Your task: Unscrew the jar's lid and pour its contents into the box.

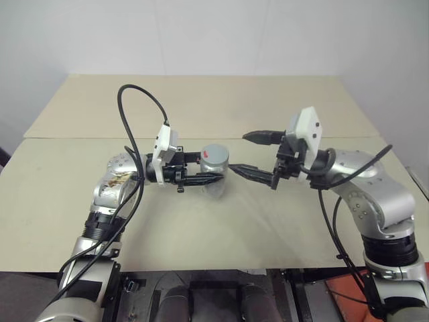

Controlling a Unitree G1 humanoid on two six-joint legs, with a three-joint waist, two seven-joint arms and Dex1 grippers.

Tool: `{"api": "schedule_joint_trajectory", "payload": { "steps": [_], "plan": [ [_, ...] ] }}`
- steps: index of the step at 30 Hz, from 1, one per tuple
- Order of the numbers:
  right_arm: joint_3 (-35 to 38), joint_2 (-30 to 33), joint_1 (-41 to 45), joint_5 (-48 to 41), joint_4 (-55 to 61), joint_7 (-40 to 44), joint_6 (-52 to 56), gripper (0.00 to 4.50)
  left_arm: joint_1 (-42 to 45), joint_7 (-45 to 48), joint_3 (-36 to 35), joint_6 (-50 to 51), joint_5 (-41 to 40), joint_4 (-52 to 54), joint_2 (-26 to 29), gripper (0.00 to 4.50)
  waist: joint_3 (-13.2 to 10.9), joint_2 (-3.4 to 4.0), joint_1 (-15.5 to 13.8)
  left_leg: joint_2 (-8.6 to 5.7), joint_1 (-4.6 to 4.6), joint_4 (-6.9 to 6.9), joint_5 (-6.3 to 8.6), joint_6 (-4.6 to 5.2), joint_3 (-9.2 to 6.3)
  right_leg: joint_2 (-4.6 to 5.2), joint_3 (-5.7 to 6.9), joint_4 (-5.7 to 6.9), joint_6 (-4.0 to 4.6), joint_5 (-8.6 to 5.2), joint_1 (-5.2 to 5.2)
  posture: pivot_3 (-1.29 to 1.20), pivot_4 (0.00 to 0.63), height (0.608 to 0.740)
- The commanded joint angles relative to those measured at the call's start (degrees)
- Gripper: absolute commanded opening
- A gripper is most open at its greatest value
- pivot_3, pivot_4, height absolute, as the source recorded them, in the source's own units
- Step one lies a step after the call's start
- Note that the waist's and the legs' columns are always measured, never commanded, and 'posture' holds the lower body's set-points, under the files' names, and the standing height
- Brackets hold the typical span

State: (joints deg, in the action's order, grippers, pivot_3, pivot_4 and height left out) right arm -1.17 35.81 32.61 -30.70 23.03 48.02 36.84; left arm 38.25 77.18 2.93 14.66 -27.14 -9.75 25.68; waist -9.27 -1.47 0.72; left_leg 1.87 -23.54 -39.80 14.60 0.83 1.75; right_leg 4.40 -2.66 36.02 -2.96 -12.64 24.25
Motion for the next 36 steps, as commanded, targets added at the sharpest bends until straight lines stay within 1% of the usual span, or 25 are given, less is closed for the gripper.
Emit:
{"api": "schedule_joint_trajectory", "payload": {
  "steps": [1,4,8,10,15,23,36],
  "plan": [
    [2.4,1.5,-0.4,-1.9,3.2,2.0,-1.9,4.45,0.8,0.1,-0.7,-1.2,-0.6,1.3,0.2,2.24,0.0,0.00,0.0,0.00,0.01,0.00,0.00,0.00,0.00,0.00,0.00,0.01,0.00,0.00,0.00,0.00,0.150,0.740],
    [2.5,1.5,-0.3,-3.2,4.1,2.8,-1.7,4.45,1.2,0.0,-0.5,-1.6,-0.2,0.7,-0.2,2.24,0.0,0.00,0.0,0.01,0.01,0.00,0.00,0.00,-0.01,0.00,0.00,0.01,0.00,0.00,0.00,0.00,0.150,0.740],
    [2.2,0.0,2.0,-6.0,5.2,1.2,0.8,4.45,1.7,0.1,0.3,-2.8,0.8,-0.2,-0.5,2.24,0.0,0.00,0.0,0.00,0.01,0.00,0.00,0.00,-0.01,0.00,0.00,0.01,0.00,0.00,0.00,0.00,0.150,0.740],
    [0.9,-0.6,3.6,-6.4,5.2,-0.2,2.5,4.45,2.1,0.2,0.7,-3.4,1.2,-0.6,-0.7,2.24,0.0,0.00,0.1,0.01,0.03,0.00,0.00,0.00,-0.01,-0.01,0.00,0.02,0.00,0.00,0.00,0.00,0.150,0.740],
    [-1.7,-1.3,6.6,-5.8,5.6,-3.5,6.7,4.45,2.4,0.2,1.4,-5.5,2.7,-1.4,-1.0,2.24,0.0,0.00,0.0,0.01,0.01,0.00,0.00,0.00,-0.01,0.00,0.00,0.01,0.00,0.00,0.00,0.00,0.150,0.740],
    [-6.0,-2.5,9.2,-2.9,4.7,-7.1,9.5,4.45,2.3,0.2,1.3,-5.4,2.0,-1.1,-1.3,2.24,0.0,0.00,0.0,0.01,0.00,0.00,0.00,0.00,-0.02,0.00,0.02,0.01,0.00,0.00,0.01,0.00,0.150,0.740],
    [-6.2,-3.6,10.1,-2.9,3.0,-6.7,10.0,4.45,1.9,0.0,1.1,-5.4,1.9,-0.5,-1.0,2.24,0.0,0.00,0.0,0.00,-0.01,0.00,0.00,0.00,-0.02,0.00,0.02,0.01,0.00,0.00,0.01,0.00,0.150,0.740]
  ]
}}
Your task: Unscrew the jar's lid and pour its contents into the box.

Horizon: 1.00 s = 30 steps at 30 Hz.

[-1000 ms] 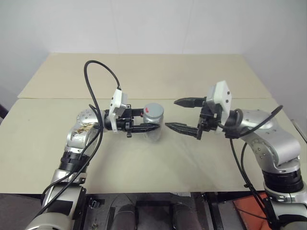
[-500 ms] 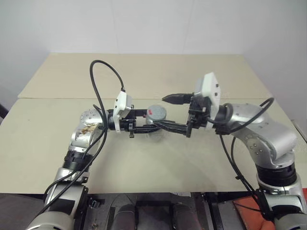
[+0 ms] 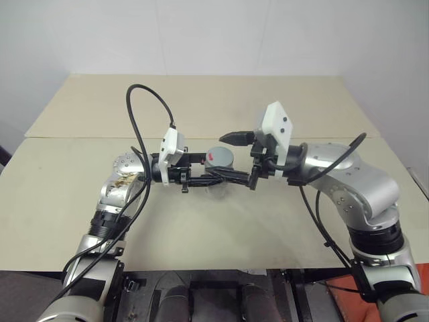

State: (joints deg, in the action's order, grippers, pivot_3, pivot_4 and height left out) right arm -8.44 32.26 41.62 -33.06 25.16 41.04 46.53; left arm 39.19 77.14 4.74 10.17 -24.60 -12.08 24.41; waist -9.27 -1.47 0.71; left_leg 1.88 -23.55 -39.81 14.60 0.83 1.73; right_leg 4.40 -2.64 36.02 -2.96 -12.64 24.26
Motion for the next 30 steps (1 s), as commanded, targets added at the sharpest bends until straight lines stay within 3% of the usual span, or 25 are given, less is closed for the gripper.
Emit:
{"api": "schedule_joint_trajectory", "payload": {
  "steps": [1,8,13,14,24,30],
  "plan": [
    [1.1,0.0,1.0,-0.6,0.9,0.4,0.3,4.45,0.9,0.1,-0.7,-0.9,-0.6,1.9,0.3,2.24,0.0,0.00,0.0,0.00,0.00,0.00,0.00,0.00,0.00,0.00,0.00,0.00,0.00,0.00,0.00,0.00,0.150,0.740],
    [1.1,0.2,0.6,-0.8,-0.1,1.6,0.6,4.45,1.0,0.2,-0.7,-1.0,-0.6,1.8,0.3,2.24,0.0,0.00,0.0,0.00,0.00,0.00,0.00,0.00,0.00,0.00,0.00,0.00,0.00,0.00,0.00,0.00,0.150,0.740],
    [0.9,0.0,0.6,-0.8,-1.0,1.9,0.8,2.85,1.0,0.3,-0.8,-0.9,-0.7,2.0,0.4,2.24,0.0,0.00,0.0,0.00,0.00,0.00,0.00,0.00,0.00,0.00,0.00,0.00,0.00,0.00,0.00,0.00,0.150,0.740],
    [0.9,-0.1,0.7,-0.7,-1.1,1.8,0.9,2.75,0.9,0.3,-0.8,-0.8,-0.7,2.1,0.5,2.24,0.0,0.00,0.0,0.00,0.00,0.00,0.00,0.00,0.00,0.00,0.00,0.00,0.00,0.00,0.00,0.00,0.150,0.740],
    [2.8,-0.9,1.4,-1.3,-1.1,0.6,0.8,2.75,0.5,0.1,-1.0,-0.6,-0.8,2.1,0.9,2.24,0.0,0.00,0.0,0.00,0.00,0.00,0.00,0.00,0.00,0.00,0.00,0.00,0.00,0.00,0.00,0.00,0.150,0.740],
    [9.1,-1.6,3.4,-3.3,-3.2,-2.3,-0.2,2.75,-1.4,0.4,-1.9,0.2,-1.5,2.9,3.0,2.24,0.0,0.00,0.0,0.00,0.00,0.00,0.00,0.00,0.00,0.00,0.00,0.00,0.00,0.00,0.00,0.00,0.150,0.740]
  ]
}}
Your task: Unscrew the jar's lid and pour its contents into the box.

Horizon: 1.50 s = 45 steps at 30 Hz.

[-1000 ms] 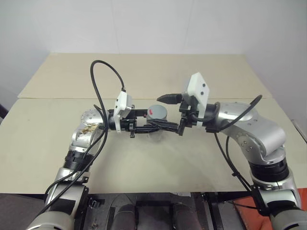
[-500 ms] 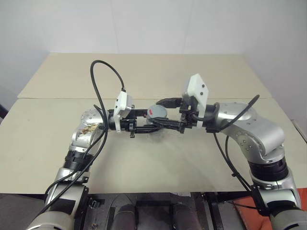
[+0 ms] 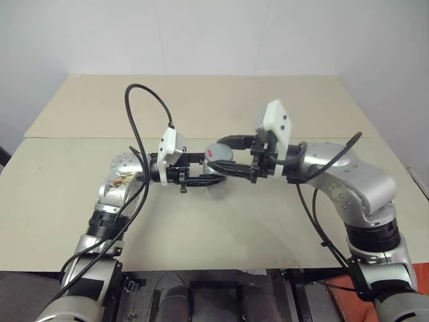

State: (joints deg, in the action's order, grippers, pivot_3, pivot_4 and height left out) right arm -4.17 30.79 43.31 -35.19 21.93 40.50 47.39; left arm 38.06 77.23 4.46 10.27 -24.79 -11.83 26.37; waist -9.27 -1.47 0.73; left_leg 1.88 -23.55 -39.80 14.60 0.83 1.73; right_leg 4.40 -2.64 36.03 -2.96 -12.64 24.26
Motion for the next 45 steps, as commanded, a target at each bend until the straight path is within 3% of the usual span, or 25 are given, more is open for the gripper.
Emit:
{"api": "schedule_joint_trajectory", "payload": {
  "steps": [1,5,12,22,27,34,40,43,45],
  "plan": [
    [6.2,-0.3,1.8,-1.4,-0.9,-2.3,-1.0,2.75,-0.6,0.1,-1.9,0.2,-1.5,2.9,1.4,2.24,0.0,0.00,0.0,0.00,0.00,0.00,0.00,0.00,0.00,0.00,0.00,0.00,0.00,0.00,0.00,0.00,0.150,0.740],
    [7.0,0.9,-1.2,3.3,-3.7,-4.2,-3.8,2.75,-1.8,-1.5,-3.6,0.7,-1.9,4.2,2.5,2.24,0.0,0.00,0.0,0.01,0.00,0.01,0.00,0.00,0.01,0.00,0.01,-0.01,0.00,0.00,0.00,0.00,0.150,0.740],
    [1.3,2.4,-14.2,16.1,-10.4,-7.5,-11.3,2.75,-2.5,-6.8,-8.1,-0.3,-0.9,3.8,4.7,2.24,0.0,0.00,0.0,-0.01,-0.02,0.01,0.00,0.00,0.02,0.02,0.01,-0.02,0.00,0.00,0.01,0.00,0.150,0.740],
    [0.1,-3.2,-20.0,24.7,-20.4,-13.0,-19.1,2.75,-3.7,-9.6,-10.3,0.3,-1.6,4.9,6.2,2.24,0.0,0.00,0.3,0.02,0.04,0.04,0.00,0.00,0.04,-0.02,-0.02,0.01,0.00,0.00,0.01,0.00,0.150,0.740],
    [1.5,-2.2,-21.4,22.5,-16.6,-9.3,-17.8,4.36,-4.0,-10.3,-10.4,0.5,-1.8,6.0,6.4,2.24,0.0,0.00,-0.1,0.01,0.00,0.04,0.00,0.00,0.02,0.00,0.00,-0.03,0.00,0.00,0.00,0.00,0.150,0.740],
    [6.2,7.4,-23.4,11.5,-3.5,3.8,-10.5,4.44,0.1,-12.6,-10.5,-3.3,1.5,4.4,8.1,2.24,0.0,0.01,-0.1,0.00,0.01,0.02,0.00,0.00,0.01,0.00,0.01,-0.02,0.00,0.00,-0.02,0.00,0.150,0.740],
    [9.3,12.8,-22.8,3.6,0.9,10.5,-6.6,4.44,8.1,-26.6,-1.0,-28.4,27.5,-11.6,11.1,2.24,0.0,0.00,-0.2,-0.02,0.19,0.03,0.00,0.00,0.01,0.00,0.03,-0.08,0.00,0.00,-0.23,0.00,0.150,0.740],
    [8.6,14.1,-21.8,3.4,0.9,11.8,-7.1,4.44,15.7,-41.4,9.0,-45.1,49.9,-19.6,15.1,2.24,-0.1,-0.05,-0.4,-0.02,0.13,0.03,0.00,0.00,0.02,-0.01,0.03,-0.09,0.01,0.01,-0.18,0.00,0.150,0.740],
    [8.4,14.2,-21.1,3.2,0.9,11.9,-7.2,4.44,21.6,-52.3,14.7,-50.5,62.0,-23.6,16.5,2.24,-0.1,-0.13,-0.6,-0.03,-0.02,0.02,0.00,0.00,0.03,-0.01,0.04,-0.11,0.01,0.03,-0.05,0.00,0.150,0.740]
  ]
}}
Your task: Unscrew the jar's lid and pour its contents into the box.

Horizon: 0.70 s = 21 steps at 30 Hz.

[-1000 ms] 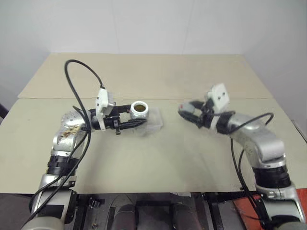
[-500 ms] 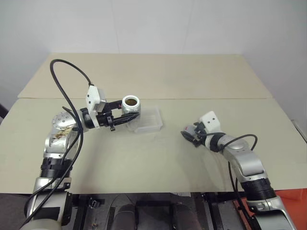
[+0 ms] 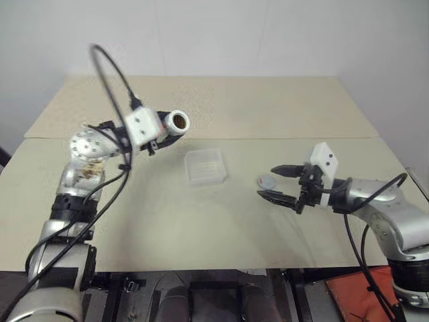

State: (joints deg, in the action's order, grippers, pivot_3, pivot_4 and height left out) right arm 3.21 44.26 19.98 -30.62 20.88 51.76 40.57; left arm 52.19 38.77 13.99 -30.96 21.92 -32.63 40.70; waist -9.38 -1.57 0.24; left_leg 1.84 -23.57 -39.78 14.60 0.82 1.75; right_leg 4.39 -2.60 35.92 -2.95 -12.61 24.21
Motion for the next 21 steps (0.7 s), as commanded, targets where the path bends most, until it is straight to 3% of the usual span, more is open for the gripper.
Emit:
{"api": "schedule_joint_trajectory", "payload": {
  "steps": [1,6,13,16,21],
  "plan": [
    [1.0,0.7,2.5,-1.3,2.0,0.8,-0.6,4.44,10.0,-17.7,7.2,-11.2,18.9,-4.6,1.9,2.24,0.0,-0.03,-0.3,0.00,-0.09,-0.01,0.00,0.00,0.00,0.00,0.00,-0.02,-0.01,0.03,0.05,0.00,0.150,0.740],
    [0.8,-0.1,3.3,-0.9,2.2,0.4,-1.3,4.44,18.4,-29.8,18.4,-17.6,35.7,-8.8,2.0,2.24,0.0,-0.02,-1.0,0.01,-0.20,-0.02,0.00,0.00,0.04,0.02,0.05,-0.07,-0.07,0.05,0.09,0.00,0.150,0.740],
    [1.6,-1.8,4.1,-1.7,3.5,-1.5,-0.7,4.44,21.3,-35.4,29.4,-14.5,51.8,-5.8,0.3,2.24,0.0,-0.02,-0.9,0.01,-0.20,-0.06,-0.01,-0.03,0.07,0.02,0.04,0.00,-0.07,0.05,0.13,0.00,0.150,0.740],
    [2.5,-2.3,3.8,-2.5,4.8,-2.8,0.0,4.44,20.6,-38.9,32.0,-10.6,56.6,-4.2,-1.3,2.24,0.0,-0.03,-0.9,0.02,-0.23,-0.05,-0.01,-0.02,0.07,0.02,0.03,0.02,-0.07,0.05,0.16,0.00,0.150,0.740],
    [3.5,-2.1,3.2,-4.4,6.5,-4.2,0.6,4.44,20.3,-40.5,32.0,-8.8,57.2,-3.2,-2.6,2.24,0.0,-0.03,-1.0,0.01,-0.23,-0.07,-0.01,-0.02,0.06,0.03,0.04,0.06,-0.07,0.05,0.15,0.00,0.150,0.740]
  ]
}}
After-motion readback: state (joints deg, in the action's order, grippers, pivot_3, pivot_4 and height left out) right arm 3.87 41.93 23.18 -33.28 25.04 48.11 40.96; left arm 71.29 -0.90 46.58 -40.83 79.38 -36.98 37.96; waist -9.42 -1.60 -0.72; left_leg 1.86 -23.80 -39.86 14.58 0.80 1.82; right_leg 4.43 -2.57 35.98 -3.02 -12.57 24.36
